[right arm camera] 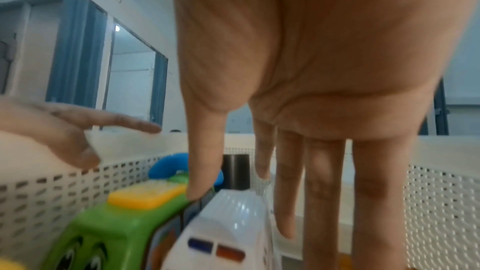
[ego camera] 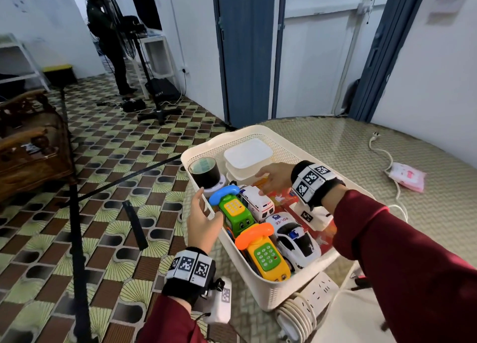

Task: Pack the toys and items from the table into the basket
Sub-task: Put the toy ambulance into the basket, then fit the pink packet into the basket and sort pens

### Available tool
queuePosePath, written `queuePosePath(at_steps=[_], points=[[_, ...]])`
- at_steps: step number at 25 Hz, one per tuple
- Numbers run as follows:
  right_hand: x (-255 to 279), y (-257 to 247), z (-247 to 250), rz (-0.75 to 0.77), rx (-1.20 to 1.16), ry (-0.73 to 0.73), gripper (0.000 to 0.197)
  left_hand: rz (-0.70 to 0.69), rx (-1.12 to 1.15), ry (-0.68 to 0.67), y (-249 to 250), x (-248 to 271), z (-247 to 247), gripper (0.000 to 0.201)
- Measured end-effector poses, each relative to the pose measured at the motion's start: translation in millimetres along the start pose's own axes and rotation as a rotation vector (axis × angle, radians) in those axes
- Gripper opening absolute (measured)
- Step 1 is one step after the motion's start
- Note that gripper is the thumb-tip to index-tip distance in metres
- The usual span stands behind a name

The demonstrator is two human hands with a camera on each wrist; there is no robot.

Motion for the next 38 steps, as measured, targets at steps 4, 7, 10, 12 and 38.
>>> queuePosePath(at_steps=[4,7,10,12,38], points=[[38,-8,31,0.074,0.005,0.106,0.044,-0.139,-0.311,0.039,18,-1,2,0.062],[78,-6,45,0.132,-0.021,0.216,0.035,-0.279,-0.353,0.063,49,24,-2,0.051],[124,5,51,0.168,-0.055,0.376,0.026,-0.347,-0.268,0.038,80,62,-16,0.041],[159,19,51,0.188,-0.08,0.503,0.021,-0.392,-0.2,0.018,96,90,-33,0.038],[524,416,-153,-0.429,-0.546,0.664,0.019,-0.274,-0.245,-0.686,8,395,-449,0.023]])
Point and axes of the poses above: each hand's wrist, its own x-axis away from the middle knuckle, its own z-axis out of the back of the hand, y = z × x, the point moved 9 cm from there along -x, towards the middle knuckle, and after that the axes turned 5 degrees about z, right-handed, at the moved point
